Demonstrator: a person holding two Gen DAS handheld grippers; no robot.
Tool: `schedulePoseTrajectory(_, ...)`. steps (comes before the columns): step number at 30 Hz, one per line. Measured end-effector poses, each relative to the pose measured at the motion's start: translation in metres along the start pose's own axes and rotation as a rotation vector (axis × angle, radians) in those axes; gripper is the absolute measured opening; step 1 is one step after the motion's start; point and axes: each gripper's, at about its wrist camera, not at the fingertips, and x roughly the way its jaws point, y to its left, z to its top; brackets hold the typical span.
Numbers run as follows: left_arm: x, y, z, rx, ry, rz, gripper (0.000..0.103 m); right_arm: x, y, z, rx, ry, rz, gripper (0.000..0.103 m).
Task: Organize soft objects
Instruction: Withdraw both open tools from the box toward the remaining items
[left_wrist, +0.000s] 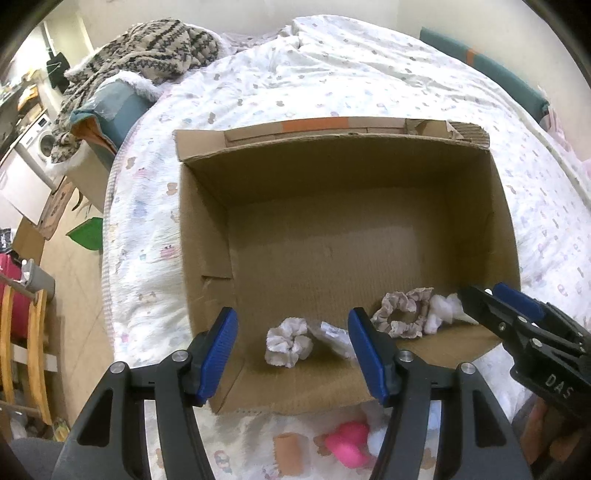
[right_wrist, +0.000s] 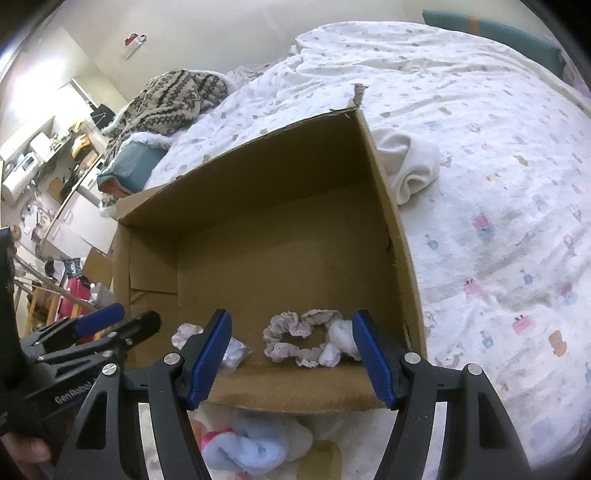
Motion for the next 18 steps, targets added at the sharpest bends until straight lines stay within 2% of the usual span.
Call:
schedulePoseTrajectory(15, -0.038, 0.030, -0.032, -0.057, -0.052, -0.038, 0.060, -0.033, 0.002, -0.024, 0.009, -0.025, -0.021, 0.071)
schedulePoseTrajectory(18, -0.045, 0.039, -0.040, -0.071, -0.056, -0.049, 0.062, -0.037, 0.003, -0.031, 0.013, -0.019, -0.025, 0.072)
